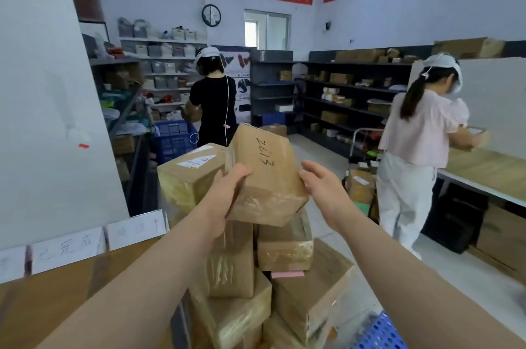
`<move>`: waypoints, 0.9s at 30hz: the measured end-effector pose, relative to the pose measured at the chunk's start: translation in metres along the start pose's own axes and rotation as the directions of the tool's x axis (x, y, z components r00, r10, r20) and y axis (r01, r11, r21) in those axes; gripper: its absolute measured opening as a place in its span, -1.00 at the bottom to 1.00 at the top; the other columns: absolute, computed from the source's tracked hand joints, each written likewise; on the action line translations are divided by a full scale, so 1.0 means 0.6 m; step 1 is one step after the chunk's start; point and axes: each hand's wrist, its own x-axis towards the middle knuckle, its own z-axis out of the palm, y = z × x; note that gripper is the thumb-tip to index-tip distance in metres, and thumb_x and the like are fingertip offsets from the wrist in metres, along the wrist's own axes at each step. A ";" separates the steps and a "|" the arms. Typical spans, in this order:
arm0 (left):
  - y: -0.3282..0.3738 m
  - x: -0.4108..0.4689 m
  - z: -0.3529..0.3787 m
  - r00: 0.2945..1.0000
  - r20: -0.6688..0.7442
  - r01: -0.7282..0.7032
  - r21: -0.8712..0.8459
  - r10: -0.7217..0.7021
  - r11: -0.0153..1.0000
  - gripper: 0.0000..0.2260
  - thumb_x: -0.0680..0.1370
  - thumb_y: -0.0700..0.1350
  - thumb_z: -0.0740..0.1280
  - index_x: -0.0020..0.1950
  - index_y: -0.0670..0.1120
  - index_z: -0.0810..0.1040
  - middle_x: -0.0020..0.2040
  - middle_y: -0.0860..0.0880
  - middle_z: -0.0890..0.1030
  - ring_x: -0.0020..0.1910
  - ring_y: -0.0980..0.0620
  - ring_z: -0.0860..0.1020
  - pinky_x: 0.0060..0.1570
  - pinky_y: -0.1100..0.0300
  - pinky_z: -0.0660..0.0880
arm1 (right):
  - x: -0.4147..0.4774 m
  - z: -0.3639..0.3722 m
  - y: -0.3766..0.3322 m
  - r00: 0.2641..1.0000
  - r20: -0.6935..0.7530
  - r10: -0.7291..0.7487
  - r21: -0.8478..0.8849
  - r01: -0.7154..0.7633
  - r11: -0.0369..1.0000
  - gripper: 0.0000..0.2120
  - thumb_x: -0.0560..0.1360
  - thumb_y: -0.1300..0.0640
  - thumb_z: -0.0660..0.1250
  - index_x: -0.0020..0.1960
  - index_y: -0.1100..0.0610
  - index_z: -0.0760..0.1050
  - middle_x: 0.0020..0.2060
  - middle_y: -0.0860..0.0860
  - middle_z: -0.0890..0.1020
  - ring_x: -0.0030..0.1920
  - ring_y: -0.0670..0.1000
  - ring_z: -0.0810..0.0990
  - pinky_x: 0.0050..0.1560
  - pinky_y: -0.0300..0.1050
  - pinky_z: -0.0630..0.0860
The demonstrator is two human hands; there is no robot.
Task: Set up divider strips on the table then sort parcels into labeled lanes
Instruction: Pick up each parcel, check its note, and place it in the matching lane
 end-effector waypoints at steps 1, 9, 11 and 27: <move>0.001 -0.008 -0.005 0.999 0.035 -0.017 -0.053 0.019 0.998 -0.19 0.20 0.15 0.46 0.42 -0.02 0.39 0.21 -0.11 0.63 0.12 -0.16 0.63 0.20 -0.19 0.53 | 0.001 0.001 -0.002 0.999 0.039 0.039 0.053 -0.041 0.998 -0.58 0.63 0.04 0.19 0.46 0.11 0.33 0.36 0.00 0.46 0.32 0.03 0.45 0.34 0.03 0.40; 0.012 -0.064 -0.045 0.931 0.233 -0.350 0.355 0.281 0.867 0.03 0.41 -0.28 0.44 0.54 0.33 -0.17 0.43 0.16 0.27 0.22 0.21 0.46 -0.06 0.30 0.55 | -0.019 0.011 -0.066 0.991 0.132 -0.017 0.351 -0.031 0.936 -0.45 0.54 -0.30 0.14 0.37 0.02 0.42 0.21 0.03 0.58 0.19 0.07 0.56 0.26 0.16 0.47; 0.015 -0.072 -0.055 0.906 0.250 -0.421 0.470 0.340 0.776 0.12 0.42 -0.24 0.48 0.50 0.36 -0.34 0.44 0.26 0.16 0.16 0.45 0.43 -0.20 0.53 0.47 | -0.031 0.006 -0.083 0.988 0.141 -0.061 0.423 -0.004 0.906 -0.41 0.52 -0.33 0.11 0.37 0.02 0.45 0.23 0.05 0.59 0.21 0.09 0.56 0.26 0.15 0.46; 0.026 -0.152 -0.078 0.975 0.010 -0.223 0.091 0.223 0.970 -0.31 0.40 0.46 0.21 0.48 0.26 0.23 0.26 0.08 0.56 0.14 -0.02 0.60 -0.02 0.06 0.59 | -0.097 0.055 -0.053 0.907 0.250 -0.340 0.599 0.131 0.790 -0.65 0.49 -0.02 0.28 0.18 0.13 0.55 0.02 0.10 0.67 -0.03 0.06 0.66 -0.14 -0.08 0.59</move>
